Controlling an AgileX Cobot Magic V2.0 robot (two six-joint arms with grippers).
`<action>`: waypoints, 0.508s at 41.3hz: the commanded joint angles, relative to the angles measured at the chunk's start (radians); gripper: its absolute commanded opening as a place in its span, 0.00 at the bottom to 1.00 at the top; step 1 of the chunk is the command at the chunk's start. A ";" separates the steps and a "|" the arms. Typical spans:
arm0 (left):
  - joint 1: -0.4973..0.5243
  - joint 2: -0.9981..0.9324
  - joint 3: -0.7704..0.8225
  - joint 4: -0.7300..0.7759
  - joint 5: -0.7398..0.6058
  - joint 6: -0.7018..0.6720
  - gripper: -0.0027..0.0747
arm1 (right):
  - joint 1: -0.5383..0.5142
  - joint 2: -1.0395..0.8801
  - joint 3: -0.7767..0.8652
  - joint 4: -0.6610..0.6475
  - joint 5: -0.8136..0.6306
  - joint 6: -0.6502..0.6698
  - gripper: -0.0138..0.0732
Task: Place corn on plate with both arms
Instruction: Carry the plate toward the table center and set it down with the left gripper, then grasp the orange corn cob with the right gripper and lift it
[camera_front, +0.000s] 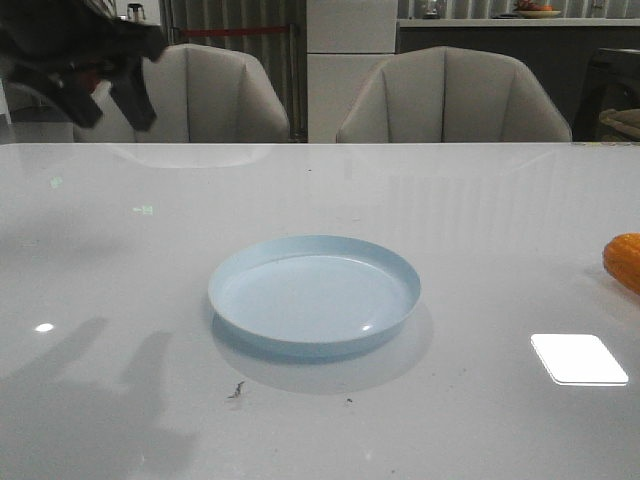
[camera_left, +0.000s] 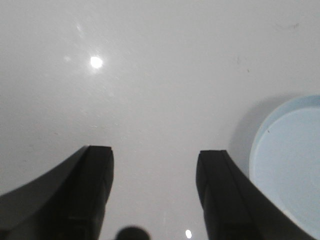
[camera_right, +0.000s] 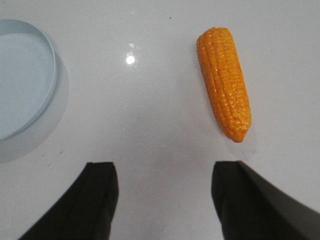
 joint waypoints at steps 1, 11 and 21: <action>0.033 -0.132 0.004 0.019 -0.101 0.000 0.60 | -0.006 -0.005 -0.034 0.010 -0.059 -0.004 0.76; 0.105 -0.351 0.268 0.027 -0.347 0.000 0.60 | -0.006 -0.003 -0.034 0.010 -0.059 -0.004 0.76; 0.199 -0.575 0.665 0.027 -0.515 0.000 0.60 | -0.006 -0.003 -0.034 0.010 -0.059 -0.004 0.76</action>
